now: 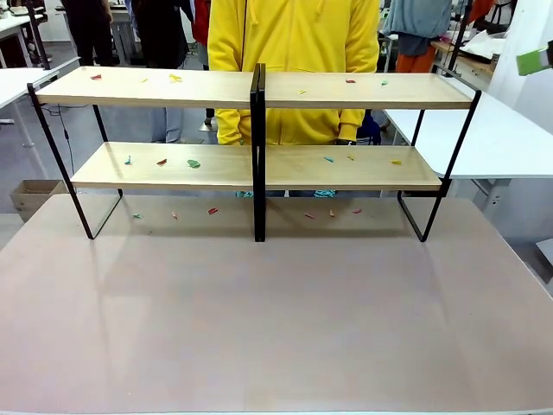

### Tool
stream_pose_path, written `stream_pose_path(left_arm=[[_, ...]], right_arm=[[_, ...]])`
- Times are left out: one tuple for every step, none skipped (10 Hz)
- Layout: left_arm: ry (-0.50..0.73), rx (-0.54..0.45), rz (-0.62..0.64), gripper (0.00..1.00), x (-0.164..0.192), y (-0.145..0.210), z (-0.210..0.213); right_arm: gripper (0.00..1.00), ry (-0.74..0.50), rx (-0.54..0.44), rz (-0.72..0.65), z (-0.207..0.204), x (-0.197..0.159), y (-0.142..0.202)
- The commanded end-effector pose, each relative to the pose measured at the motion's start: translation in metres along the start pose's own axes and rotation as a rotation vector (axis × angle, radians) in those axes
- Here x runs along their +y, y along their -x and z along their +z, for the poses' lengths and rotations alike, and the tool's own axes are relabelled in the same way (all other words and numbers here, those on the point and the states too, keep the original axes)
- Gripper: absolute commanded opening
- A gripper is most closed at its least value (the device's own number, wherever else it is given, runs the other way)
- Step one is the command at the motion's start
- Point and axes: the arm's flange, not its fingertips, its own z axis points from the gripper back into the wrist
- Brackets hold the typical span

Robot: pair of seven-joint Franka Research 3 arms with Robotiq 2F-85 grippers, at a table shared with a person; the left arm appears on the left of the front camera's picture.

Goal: Clean the shelves.
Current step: Pick up the Duster when the human hands it over.

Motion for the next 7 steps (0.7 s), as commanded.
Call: stream_pose_path(left_arm=[[-0.045, 0.039, 0.023, 1.00, -0.027, 0.067, -0.030], [-0.042, 0.052, 0.038, 1.00, -0.026, 0.070, -0.030], [-0.035, 0.105, 0.030, 1.00, -0.021, 0.069, -0.033], [-0.046, 0.117, 0.040, 1.00, -0.019, 0.070, -0.035], [-0.036, 0.137, 0.036, 1.00, -0.015, 0.069, -0.038], [-0.044, 0.138, 0.040, 1.00, -0.015, 0.070, -0.039], [-0.103, 0.135, 0.063, 1.00, -0.013, 0.068, -0.039]], right_arm=[[1.00, -0.006, -0.039, -0.026, -0.010, 0.004, 0.008], [1.00, -0.006, -0.036, -0.031, -0.012, 0.003, 0.006], [1.00, -0.008, -0.032, -0.036, -0.015, 0.002, 0.007], [1.00, -0.013, -0.028, -0.041, -0.018, 0.000, 0.007], [1.00, -0.013, -0.017, -0.041, -0.022, -0.001, 0.007], [1.00, -0.013, -0.007, -0.029, -0.025, -0.001, 0.006], [1.00, -0.016, -0.003, -0.026, -0.027, -0.001, 0.005]])
